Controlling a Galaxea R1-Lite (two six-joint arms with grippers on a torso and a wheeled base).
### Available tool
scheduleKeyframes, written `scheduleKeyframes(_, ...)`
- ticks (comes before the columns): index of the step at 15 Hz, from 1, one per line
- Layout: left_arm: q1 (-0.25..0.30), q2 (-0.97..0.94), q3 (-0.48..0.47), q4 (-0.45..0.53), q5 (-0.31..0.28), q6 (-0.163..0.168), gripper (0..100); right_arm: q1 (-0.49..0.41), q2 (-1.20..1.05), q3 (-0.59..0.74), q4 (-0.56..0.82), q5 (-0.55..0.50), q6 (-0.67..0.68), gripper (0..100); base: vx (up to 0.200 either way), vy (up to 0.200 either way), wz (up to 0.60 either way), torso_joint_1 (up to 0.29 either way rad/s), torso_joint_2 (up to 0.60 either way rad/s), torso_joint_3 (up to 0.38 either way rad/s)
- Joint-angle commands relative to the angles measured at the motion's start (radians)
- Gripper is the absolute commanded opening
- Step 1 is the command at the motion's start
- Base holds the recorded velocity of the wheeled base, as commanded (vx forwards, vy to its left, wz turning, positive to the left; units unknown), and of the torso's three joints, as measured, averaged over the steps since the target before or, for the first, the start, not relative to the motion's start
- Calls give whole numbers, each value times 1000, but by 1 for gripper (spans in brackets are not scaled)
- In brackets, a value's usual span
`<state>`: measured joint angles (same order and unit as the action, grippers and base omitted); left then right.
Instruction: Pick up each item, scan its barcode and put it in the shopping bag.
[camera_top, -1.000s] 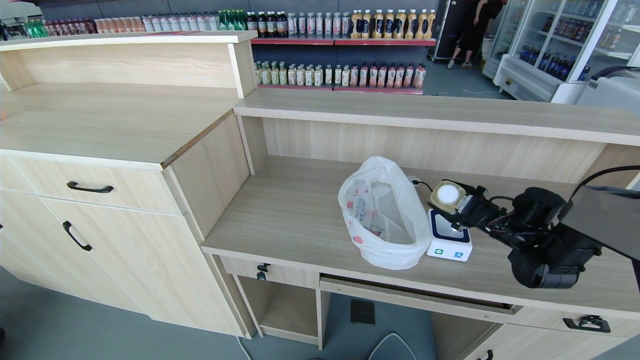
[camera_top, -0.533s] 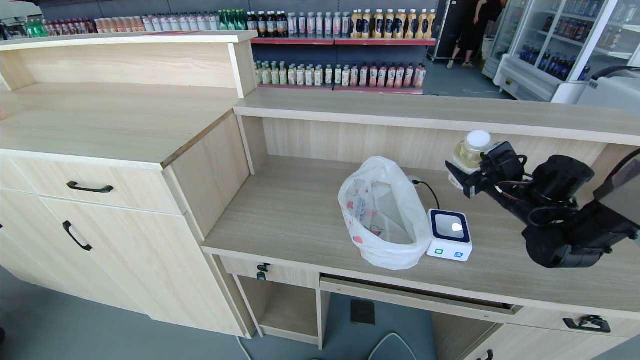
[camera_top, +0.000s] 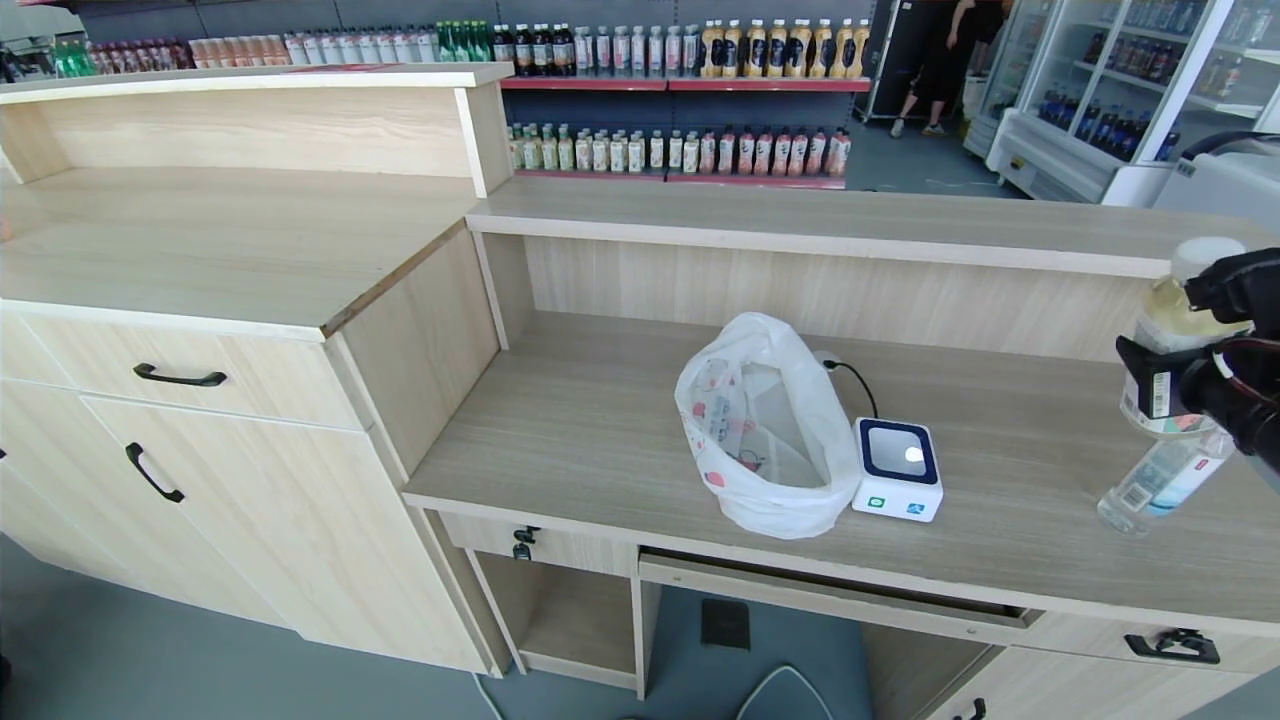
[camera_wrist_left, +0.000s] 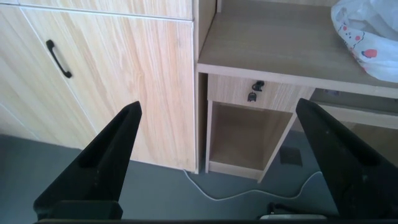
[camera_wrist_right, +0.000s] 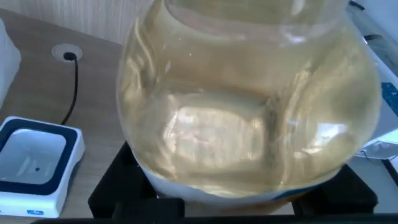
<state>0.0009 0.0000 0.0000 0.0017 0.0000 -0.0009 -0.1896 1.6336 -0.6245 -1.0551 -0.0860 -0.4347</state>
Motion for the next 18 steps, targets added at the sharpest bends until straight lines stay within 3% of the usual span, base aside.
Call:
scheduleKeyframes(1,1,2,0,0,0,-1,100,-5,-57,11,-6,-3,-12,0,0,0,600,2,2,7)
scheduleKeyframes(3,1,2,0,0,0,-1,100,15,-44,-18,-20,-11,-1,0,0,0,600,-5,2,7)
scheduleKeyframes(6,1,2,0,0,0,-1,100,94,92,-198,1,100,244,0,0,0,200,-1,1,1)
scheduleKeyframes(8,1,2,0,0,0,-1,100,142,222,-308,3,117,321,0,0,0,0,0,0,0)
scheduleKeyframes(18,1,2,0,0,0,-1,100,243,655,-558,-9,140,330,0,0,0,0,0,0,0)
